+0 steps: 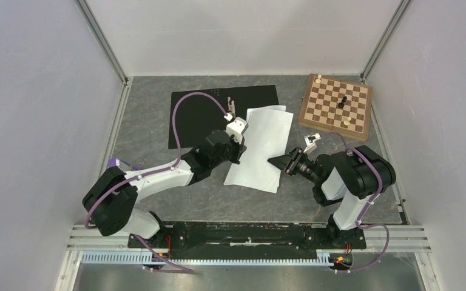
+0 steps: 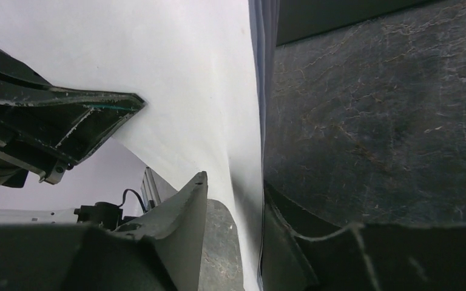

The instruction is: Put the files into the folder

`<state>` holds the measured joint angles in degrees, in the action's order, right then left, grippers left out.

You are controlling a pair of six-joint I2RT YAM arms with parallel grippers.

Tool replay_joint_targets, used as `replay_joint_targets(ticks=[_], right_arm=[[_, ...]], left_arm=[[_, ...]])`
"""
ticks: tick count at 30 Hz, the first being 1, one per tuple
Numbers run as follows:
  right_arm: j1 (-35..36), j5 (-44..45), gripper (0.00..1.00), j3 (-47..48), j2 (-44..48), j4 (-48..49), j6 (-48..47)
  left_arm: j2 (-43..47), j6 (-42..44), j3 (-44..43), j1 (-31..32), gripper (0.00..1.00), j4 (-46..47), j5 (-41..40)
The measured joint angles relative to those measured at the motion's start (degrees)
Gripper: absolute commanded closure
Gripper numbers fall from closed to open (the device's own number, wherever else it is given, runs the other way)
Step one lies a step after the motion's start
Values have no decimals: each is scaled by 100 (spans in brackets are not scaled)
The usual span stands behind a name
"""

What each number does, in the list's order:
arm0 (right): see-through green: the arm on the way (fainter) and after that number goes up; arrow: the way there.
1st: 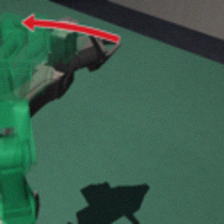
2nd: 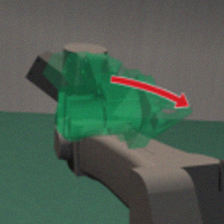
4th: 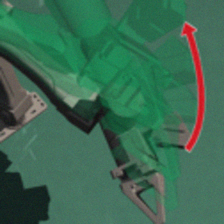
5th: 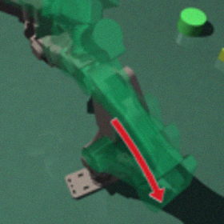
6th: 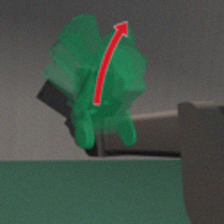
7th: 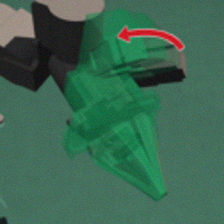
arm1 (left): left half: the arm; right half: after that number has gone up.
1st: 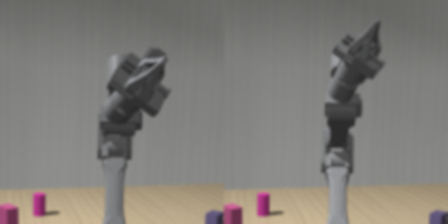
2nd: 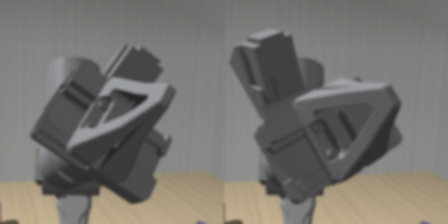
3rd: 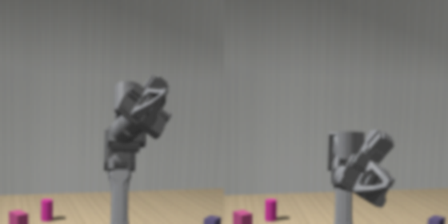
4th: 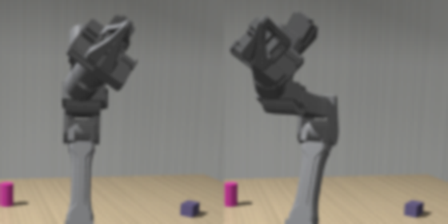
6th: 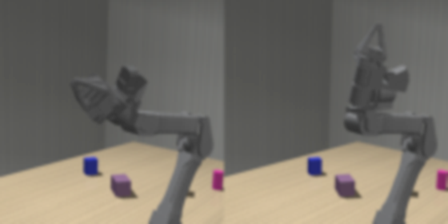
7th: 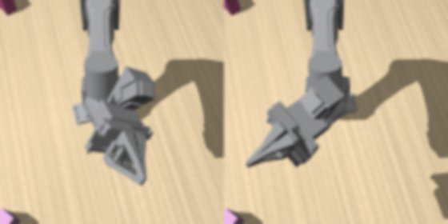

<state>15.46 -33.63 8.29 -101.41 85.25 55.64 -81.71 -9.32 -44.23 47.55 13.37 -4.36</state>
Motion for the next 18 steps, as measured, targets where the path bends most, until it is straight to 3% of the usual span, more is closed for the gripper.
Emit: replay_joint_targets(ticks=[4, 8, 9, 13, 15, 18], right_arm=[[46, 15, 78, 0, 50, -2, -2], [46, 46, 80, 0, 168, 0, -72], [46, 52, 76, -2, 208, -2, -96], [46, 72, 32, 0, 380, 0, -184], [52, 46, 22, -2, 470, -2, -236], [55, -4, 17, -7, 693, -2, -306]], left_arm=[[-59, -17, -96, -50, 98, 2, 52], [-118, -31, -186, -120, 98, -11, 181], [-118, -31, -201, -136, 98, -31, 205], [-114, -74, -330, -251, 98, -210, 481], [-98, -245, -400, -372, 98, -278, 855], [37, -439, -404, -544, 98, -361, 1419]])
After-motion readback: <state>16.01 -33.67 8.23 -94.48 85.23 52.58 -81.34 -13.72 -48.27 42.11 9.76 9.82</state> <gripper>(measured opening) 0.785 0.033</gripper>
